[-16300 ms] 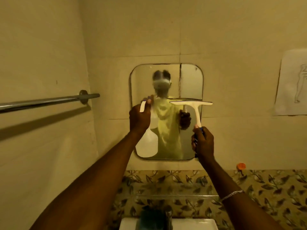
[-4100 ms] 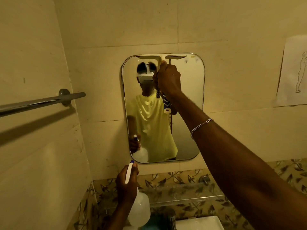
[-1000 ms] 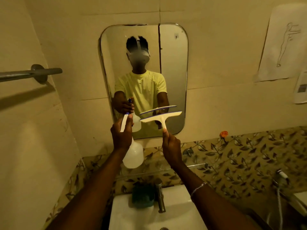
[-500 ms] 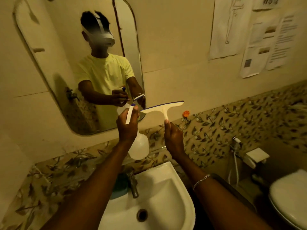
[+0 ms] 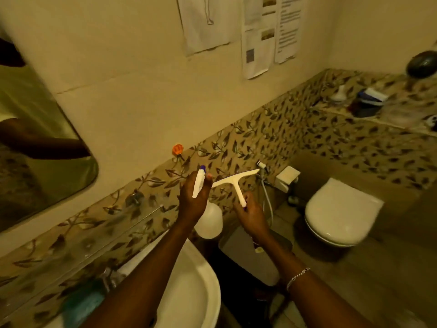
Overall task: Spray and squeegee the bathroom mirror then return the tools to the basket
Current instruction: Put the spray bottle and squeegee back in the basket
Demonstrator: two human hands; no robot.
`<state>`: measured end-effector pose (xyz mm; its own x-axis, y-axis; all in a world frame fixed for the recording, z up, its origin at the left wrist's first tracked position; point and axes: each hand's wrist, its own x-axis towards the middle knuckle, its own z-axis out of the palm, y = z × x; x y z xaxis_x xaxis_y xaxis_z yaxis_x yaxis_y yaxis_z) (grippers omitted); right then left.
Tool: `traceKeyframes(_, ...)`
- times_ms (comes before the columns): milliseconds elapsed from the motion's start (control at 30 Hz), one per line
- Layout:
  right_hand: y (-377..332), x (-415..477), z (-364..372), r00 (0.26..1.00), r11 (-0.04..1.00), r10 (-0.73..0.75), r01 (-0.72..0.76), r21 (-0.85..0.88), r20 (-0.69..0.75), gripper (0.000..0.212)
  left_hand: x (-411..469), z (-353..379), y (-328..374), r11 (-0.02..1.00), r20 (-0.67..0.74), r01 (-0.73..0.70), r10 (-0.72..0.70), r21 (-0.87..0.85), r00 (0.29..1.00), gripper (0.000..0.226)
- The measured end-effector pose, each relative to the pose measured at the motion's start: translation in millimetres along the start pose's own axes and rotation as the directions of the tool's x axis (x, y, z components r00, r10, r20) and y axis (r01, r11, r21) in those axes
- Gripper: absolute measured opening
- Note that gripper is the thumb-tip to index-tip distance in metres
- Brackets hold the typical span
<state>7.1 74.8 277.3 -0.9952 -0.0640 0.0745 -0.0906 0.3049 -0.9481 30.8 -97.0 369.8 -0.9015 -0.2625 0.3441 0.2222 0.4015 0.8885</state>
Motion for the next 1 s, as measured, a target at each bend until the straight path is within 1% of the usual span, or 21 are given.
traceKeyframes(100, 40.8, 2.9, -33.0, 0.995, 0.995, 0.093, -0.092, -0.044, 0.021, 0.016, -3.4, 44.0, -25.1, 0.999, 0.186, 0.039, -0.045, 0.034, 0.982, 0.036)
traceKeyframes(167, 66.6, 1.9, -50.1, 0.982, 0.982, 0.182, -0.178, -0.066, 0.05, 0.02, -9.2, 68.8, -41.2, 0.997, 0.249, 0.053, -0.066, 0.057, 0.966, 0.031)
traceKeyframes(233, 93.2, 1.9, -64.1, 0.965, 0.965, 0.253, -0.247, -0.083, 0.067, 0.025, -12.2, 95.3, -58.5, 0.994, 0.3, 0.054, -0.081, 0.095, 0.95, 0.04)
traceKeyframes(300, 118.5, 2.4, -73.7, 0.965, 0.962, 0.254, -0.246, -0.123, 0.061, 0.029, -11.3, 118.9, -76.1, 0.989, 0.356, 0.085, -0.124, 0.122, 0.926, 0.05)
traceKeyframes(400, 153.9, 5.0, -82.2, 0.969, 0.931, 0.239, -0.212, -0.297, 0.056, 0.033, -12.1, 146.9, -103.1, 0.974, 0.414, 0.153, -0.211, 0.17, 0.885, 0.057)
traceKeyframes(467, 182.9, 9.2, -83.1, 0.968, 0.905, 0.232, -0.181, -0.385, 0.091, 0.039, -16.4, 166.0, -130.1, 0.956, 0.45, 0.195, -0.276, 0.219, 0.849, 0.067)
traceKeyframes(533, 208.7, 12.2, -81.9, 0.955, 0.869, 0.262, -0.168, -0.466, 0.143, 0.047, -21.7, 178.7, -153.9, 0.936, 0.469, 0.209, -0.325, 0.283, 0.821, 0.078)
traceKeyframes(567, 222.3, 15.0, -80.3, 0.943, 0.846, 0.293, -0.181, -0.501, 0.155, 0.046, -24.0, 185.6, -167.2, 0.924, 0.47, 0.206, -0.345, 0.322, 0.813, 0.083)
traceKeyframes(667, 260.2, 24.6, -73.5, 0.915, 0.809, 0.365, -0.219, -0.545, 0.174, 0.045, -32.8, 203.7, -206.7, 0.883, 0.443, 0.151, -0.363, 0.445, 0.82, 0.101)
traceKeyframes(733, 284.7, 32.8, -65.9, 0.903, 0.798, 0.377, -0.204, -0.567, 0.206, 0.041, -40.7, 215.4, -231.6, 0.859, 0.452, 0.188, -0.422, 0.476, 0.786, 0.107)
traceKeyframes(800, 306.2, 41.2, -57.1, 0.897, 0.797, 0.377, -0.187, -0.574, 0.23, 0.038, -49.5, 225.1, -255.0, 0.865, 0.469, 0.248, -0.453, 0.436, 0.758, 0.103)
traceKeyframes(833, 314.6, 44.9, -53.3, 0.896, 0.8, 0.374, -0.18, -0.572, 0.241, 0.038, -53.5, 228.6, -264.2, 0.87, 0.467, 0.262, -0.453, 0.418, 0.759, 0.101)
traceKeyframes(933, 342.5, 56.0, -40.7, 0.883, 0.804, 0.374, -0.155, -0.574, 0.285, 0.04, -67.8, 244.9, -298.1, 0.868, 0.446, 0.243, -0.441, 0.433, 0.779, 0.093)
traceKeyframes(1000, 357.8, 60.4, -35.6, 0.869, 0.805, 0.377, -0.136, -0.577, 0.321, 0.04, -74.1, 251.5, -309.3, 0.866, 0.441, 0.305, -0.471, 0.396, 0.764, 0.083)
